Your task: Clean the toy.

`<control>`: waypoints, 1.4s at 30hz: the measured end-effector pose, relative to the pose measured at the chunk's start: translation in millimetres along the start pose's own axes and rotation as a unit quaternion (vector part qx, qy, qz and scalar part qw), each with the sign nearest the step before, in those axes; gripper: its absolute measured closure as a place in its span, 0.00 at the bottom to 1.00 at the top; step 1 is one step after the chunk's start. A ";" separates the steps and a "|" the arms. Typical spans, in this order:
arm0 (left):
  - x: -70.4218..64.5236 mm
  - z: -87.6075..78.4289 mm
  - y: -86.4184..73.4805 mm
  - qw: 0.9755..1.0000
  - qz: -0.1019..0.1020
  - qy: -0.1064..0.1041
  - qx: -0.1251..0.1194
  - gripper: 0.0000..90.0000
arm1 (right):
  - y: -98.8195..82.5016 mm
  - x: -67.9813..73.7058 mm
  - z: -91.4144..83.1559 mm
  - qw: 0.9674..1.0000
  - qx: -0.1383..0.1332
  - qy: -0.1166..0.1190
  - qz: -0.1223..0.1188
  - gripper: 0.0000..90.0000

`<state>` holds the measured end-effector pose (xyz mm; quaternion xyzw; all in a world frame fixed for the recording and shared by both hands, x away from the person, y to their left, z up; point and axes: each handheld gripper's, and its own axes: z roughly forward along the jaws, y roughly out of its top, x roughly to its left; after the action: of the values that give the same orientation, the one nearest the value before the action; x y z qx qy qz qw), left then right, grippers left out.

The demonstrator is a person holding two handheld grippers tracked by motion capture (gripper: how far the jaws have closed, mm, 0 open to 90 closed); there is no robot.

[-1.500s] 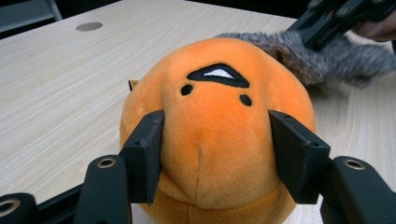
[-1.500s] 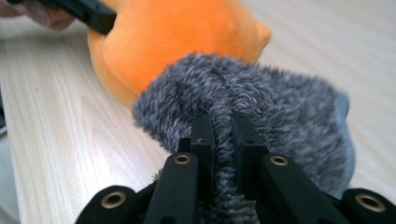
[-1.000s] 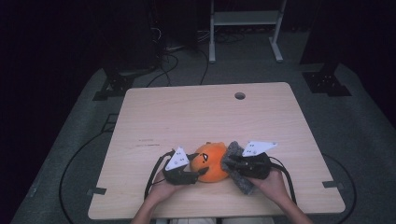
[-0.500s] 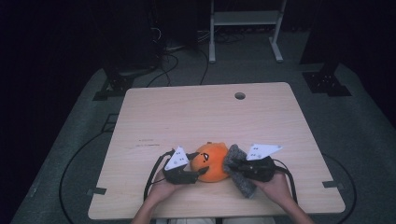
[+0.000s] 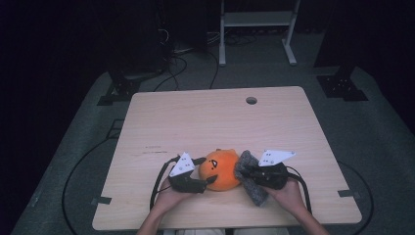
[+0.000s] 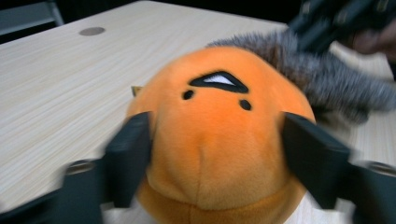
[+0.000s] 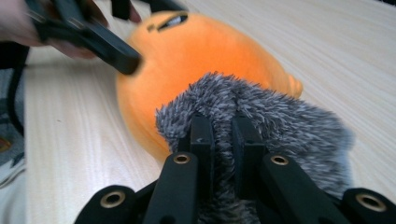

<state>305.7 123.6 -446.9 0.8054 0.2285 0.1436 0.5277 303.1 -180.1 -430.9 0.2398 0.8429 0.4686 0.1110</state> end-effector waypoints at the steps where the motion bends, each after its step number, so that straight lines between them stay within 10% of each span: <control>1: 1.6 -0.3 -0.5 1.000 -0.015 0.003 0.006 0.19 | -0.7 -1.0 0.7 1.000 0.000 0.000 0.005 0.89; 5: 4.7 0.7 -2.8 0.999 -0.035 -0.017 0.009 0.30 | -10.5 -5.6 -1.8 1.000 -0.004 -0.006 0.021 0.89; 8: 4.1 -0.8 1.1 0.999 -0.034 -0.016 0.000 0.44 | -17.1 -10.5 -9.9 0.998 0.029 -0.054 0.021 0.89; 10: 3.3 0.7 2.6 0.999 -0.033 -0.027 -0.007 0.48 | -13.1 -9.7 -22.2 0.998 -0.007 -0.046 0.031 0.90; 16: -6.8 11.8 14.3 0.997 -0.031 -0.067 -0.012 0.53 | 17.3 26.4 -19.7 0.998 -0.050 -0.003 -0.047 0.90; 21: -5.9 12.0 10.5 0.998 -0.035 -0.053 0.000 0.35 | 12.9 25.0 -7.5 0.999 -0.030 -0.007 -0.043 0.90; 27: -9.2 12.1 10.4 0.998 -0.029 -0.047 -0.010 0.47 | 1.6 11.5 -17.8 0.999 -0.009 -0.035 -0.020 0.90; 34: -15.1 13.7 17.0 1.000 0.006 -0.018 -0.012 0.52 | 13.5 29.9 -10.6 0.997 -0.019 -0.006 -0.068 0.90; 39: -7.5 6.7 11.3 1.000 0.010 -0.004 -0.010 0.53 | 2.1 4.4 -15.0 0.999 -0.001 -0.042 -0.017 0.90; 42: -6.1 5.7 9.1 1.000 0.002 -0.017 -0.006 0.48 | -7.6 -8.2 -15.8 0.999 -0.003 -0.023 0.025 0.90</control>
<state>305.2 112.9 -440.8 0.8050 0.2171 0.1319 0.5362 301.4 -199.3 -429.1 0.2714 0.8326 0.4681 0.1187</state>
